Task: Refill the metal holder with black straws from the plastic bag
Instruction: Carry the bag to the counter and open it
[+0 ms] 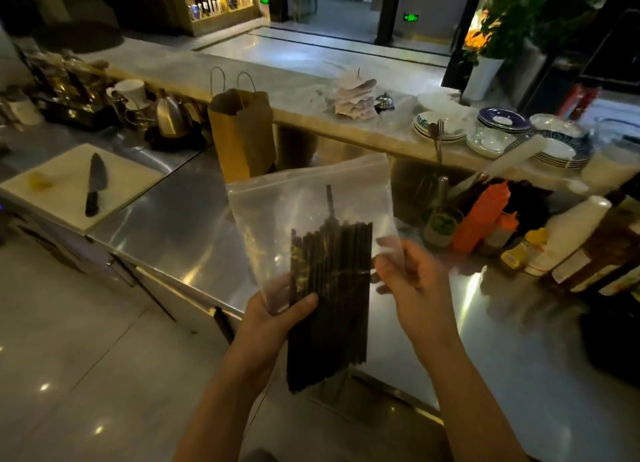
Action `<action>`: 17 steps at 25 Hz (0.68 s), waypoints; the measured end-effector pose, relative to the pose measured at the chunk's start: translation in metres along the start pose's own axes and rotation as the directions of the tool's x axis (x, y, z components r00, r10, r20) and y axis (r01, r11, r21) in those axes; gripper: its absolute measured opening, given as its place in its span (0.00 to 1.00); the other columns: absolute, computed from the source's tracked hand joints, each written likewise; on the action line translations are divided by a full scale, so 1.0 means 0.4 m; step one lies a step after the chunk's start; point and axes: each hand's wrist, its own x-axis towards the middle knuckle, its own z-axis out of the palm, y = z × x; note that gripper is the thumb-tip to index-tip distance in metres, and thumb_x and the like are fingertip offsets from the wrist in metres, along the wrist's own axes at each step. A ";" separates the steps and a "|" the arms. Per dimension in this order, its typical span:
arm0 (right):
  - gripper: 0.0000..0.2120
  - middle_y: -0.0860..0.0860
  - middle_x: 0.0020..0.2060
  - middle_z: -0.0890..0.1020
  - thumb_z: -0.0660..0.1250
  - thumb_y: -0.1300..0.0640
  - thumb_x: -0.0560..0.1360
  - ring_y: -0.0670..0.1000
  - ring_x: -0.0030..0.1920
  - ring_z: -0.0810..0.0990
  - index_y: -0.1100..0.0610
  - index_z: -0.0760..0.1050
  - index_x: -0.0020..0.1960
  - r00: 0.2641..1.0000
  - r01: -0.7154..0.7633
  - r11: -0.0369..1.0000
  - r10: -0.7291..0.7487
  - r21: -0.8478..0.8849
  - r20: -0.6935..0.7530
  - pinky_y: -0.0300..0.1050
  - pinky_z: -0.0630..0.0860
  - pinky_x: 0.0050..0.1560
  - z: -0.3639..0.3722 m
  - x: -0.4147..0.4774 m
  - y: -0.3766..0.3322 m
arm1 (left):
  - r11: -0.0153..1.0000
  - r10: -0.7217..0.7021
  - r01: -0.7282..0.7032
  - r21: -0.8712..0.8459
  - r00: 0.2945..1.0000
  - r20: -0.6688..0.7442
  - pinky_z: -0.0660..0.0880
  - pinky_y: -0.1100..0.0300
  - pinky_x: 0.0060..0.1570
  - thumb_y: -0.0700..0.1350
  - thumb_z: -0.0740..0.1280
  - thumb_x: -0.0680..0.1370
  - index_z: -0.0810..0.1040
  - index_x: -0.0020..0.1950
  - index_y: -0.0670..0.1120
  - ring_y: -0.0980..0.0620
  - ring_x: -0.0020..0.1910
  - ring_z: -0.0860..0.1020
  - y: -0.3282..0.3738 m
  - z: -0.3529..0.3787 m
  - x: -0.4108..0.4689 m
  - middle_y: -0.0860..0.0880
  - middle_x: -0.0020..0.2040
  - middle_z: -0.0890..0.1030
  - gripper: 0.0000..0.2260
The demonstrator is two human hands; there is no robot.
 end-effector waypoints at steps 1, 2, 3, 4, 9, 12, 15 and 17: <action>0.09 0.44 0.41 0.83 0.65 0.62 0.78 0.45 0.42 0.83 0.51 0.78 0.54 1.000 -0.001 1.000 0.001 -0.005 -0.006 0.38 0.79 0.40 -0.006 0.028 0.006 | 1.000 -0.011 0.011 -0.011 1.000 0.001 0.75 0.43 0.61 0.38 0.69 0.73 0.78 0.62 0.41 0.46 0.60 0.80 -0.002 0.003 0.036 0.43 0.58 0.83 0.17; 0.09 0.44 0.41 0.83 0.65 0.62 0.78 0.46 0.42 0.83 0.50 0.78 0.53 1.000 -0.002 1.000 0.002 -0.008 -0.013 0.38 0.79 0.40 -0.010 0.054 0.012 | 0.999 -0.023 0.023 -0.026 1.000 0.014 0.74 0.42 0.62 0.37 0.69 0.73 0.77 0.62 0.40 0.45 0.60 0.80 -0.007 0.003 0.073 0.42 0.58 0.83 0.17; 0.09 0.44 0.41 0.83 0.65 0.63 0.78 0.45 0.42 0.83 0.50 0.78 0.51 1.000 -0.001 1.000 0.001 -0.004 -0.019 0.37 0.78 0.40 -0.013 0.078 0.012 | 0.999 -0.039 0.040 -0.035 0.999 0.035 0.74 0.42 0.62 0.37 0.68 0.74 0.77 0.62 0.39 0.43 0.60 0.80 -0.012 0.000 0.109 0.41 0.59 0.82 0.16; 0.08 0.45 0.41 0.83 0.65 0.63 0.77 0.45 0.42 0.83 0.51 0.78 0.50 1.000 0.004 1.000 -0.004 0.003 -0.027 0.36 0.78 0.40 -0.014 0.102 0.011 | 0.998 -0.047 0.049 -0.040 0.997 0.055 0.74 0.42 0.61 0.37 0.68 0.75 0.77 0.63 0.40 0.43 0.61 0.80 -0.013 -0.002 0.145 0.41 0.59 0.82 0.16; 0.07 0.40 0.42 0.82 0.68 0.58 0.76 0.40 0.47 0.80 0.46 0.78 0.48 0.999 0.008 0.934 -0.020 -0.356 -0.032 0.32 0.74 0.43 0.017 0.247 0.004 | 0.989 -0.111 0.122 -0.077 0.984 0.140 0.74 0.46 0.59 0.42 0.72 0.73 0.78 0.61 0.44 0.45 0.61 0.79 0.005 -0.044 0.354 0.43 0.59 0.83 0.16; 0.06 0.40 0.41 0.82 0.70 0.57 0.74 0.38 0.47 0.80 0.47 0.79 0.47 0.999 -0.042 0.944 0.040 -0.327 -0.014 0.33 0.76 0.45 0.069 0.331 -0.027 | 0.982 -0.118 0.142 -0.125 0.976 0.181 0.75 0.48 0.59 0.41 0.71 0.73 0.77 0.62 0.40 0.44 0.61 0.80 0.043 -0.088 0.466 0.42 0.58 0.83 0.18; 0.06 0.43 0.39 0.81 0.71 0.57 0.74 0.39 0.44 0.79 0.46 0.77 0.44 0.996 -0.083 0.917 0.089 -0.391 -0.005 0.36 0.74 0.43 0.125 0.395 -0.039 | 0.976 -0.114 0.150 -0.158 0.970 0.214 0.74 0.48 0.56 0.45 0.75 0.69 0.78 0.61 0.40 0.42 0.60 0.80 0.070 -0.126 0.558 0.41 0.57 0.83 0.22; 0.06 0.46 0.40 0.82 0.71 0.59 0.74 0.42 0.42 0.80 0.49 0.78 0.44 0.994 -0.107 0.943 0.097 -0.315 -0.048 0.39 0.75 0.44 0.159 0.430 -0.027 | 0.966 -0.133 0.176 -0.190 0.967 0.219 0.74 0.48 0.56 0.44 0.75 0.67 0.81 0.58 0.43 0.42 0.59 0.80 0.089 -0.147 0.620 0.41 0.56 0.84 0.20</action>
